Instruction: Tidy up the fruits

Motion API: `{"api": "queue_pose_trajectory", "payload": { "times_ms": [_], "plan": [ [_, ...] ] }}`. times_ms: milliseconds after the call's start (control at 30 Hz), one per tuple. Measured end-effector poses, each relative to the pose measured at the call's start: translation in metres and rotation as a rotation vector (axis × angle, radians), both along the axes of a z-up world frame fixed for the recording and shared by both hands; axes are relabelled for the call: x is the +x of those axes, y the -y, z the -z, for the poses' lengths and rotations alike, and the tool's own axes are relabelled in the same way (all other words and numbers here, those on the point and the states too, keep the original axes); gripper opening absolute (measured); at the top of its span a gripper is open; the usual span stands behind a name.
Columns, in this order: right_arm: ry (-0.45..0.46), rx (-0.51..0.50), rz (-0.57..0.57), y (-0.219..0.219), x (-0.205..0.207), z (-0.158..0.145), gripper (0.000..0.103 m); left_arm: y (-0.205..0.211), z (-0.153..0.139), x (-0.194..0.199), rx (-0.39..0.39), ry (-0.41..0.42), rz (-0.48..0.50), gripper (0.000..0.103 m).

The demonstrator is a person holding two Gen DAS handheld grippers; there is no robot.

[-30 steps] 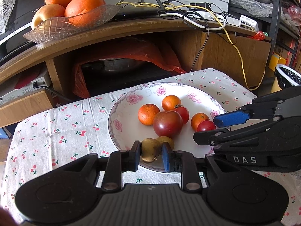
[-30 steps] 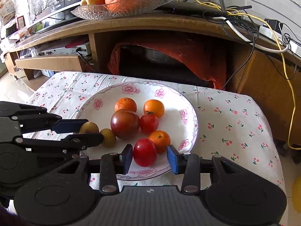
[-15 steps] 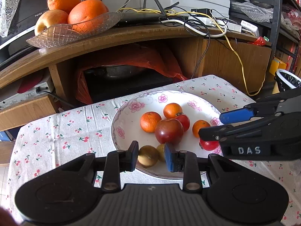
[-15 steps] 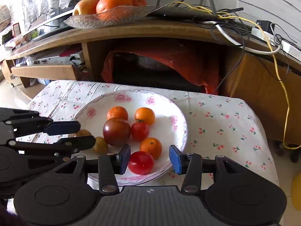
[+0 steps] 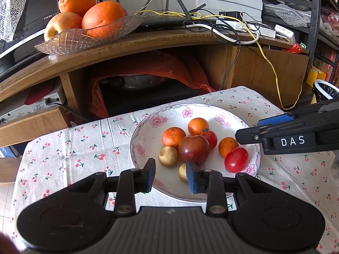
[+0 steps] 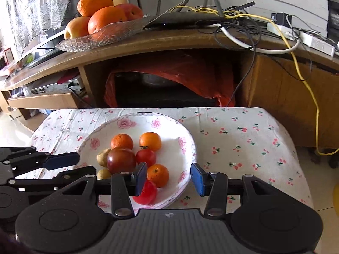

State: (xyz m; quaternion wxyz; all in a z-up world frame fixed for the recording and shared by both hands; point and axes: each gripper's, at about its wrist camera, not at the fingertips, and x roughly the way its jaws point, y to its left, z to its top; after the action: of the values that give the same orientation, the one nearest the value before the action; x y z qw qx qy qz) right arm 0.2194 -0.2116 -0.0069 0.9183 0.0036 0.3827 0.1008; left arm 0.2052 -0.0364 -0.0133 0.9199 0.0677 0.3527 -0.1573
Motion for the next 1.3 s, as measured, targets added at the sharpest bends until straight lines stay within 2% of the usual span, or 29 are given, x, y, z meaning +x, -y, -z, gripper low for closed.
{"api": "queue_pose_trajectory", "payload": {
  "times_ms": [167,400,1000,1300],
  "plan": [
    [0.000,-0.027,0.001,-0.003,-0.008,-0.002,0.040,0.003,-0.004,-0.007,0.009,0.013,0.007,0.048],
    [0.004,-0.048,0.022,-0.001,-0.020,-0.007,0.041,0.006,-0.012,-0.015,0.020,0.033,-0.023,0.069],
    [0.033,-0.078,0.053,-0.001,-0.055,-0.020,0.047,0.004,-0.024,-0.043,0.062,0.077,-0.092,0.102],
    [0.021,-0.089,0.076,0.002,-0.061,-0.019,0.047,-0.008,-0.024,-0.045,0.022,0.048,-0.172,0.103]
  ]
}}
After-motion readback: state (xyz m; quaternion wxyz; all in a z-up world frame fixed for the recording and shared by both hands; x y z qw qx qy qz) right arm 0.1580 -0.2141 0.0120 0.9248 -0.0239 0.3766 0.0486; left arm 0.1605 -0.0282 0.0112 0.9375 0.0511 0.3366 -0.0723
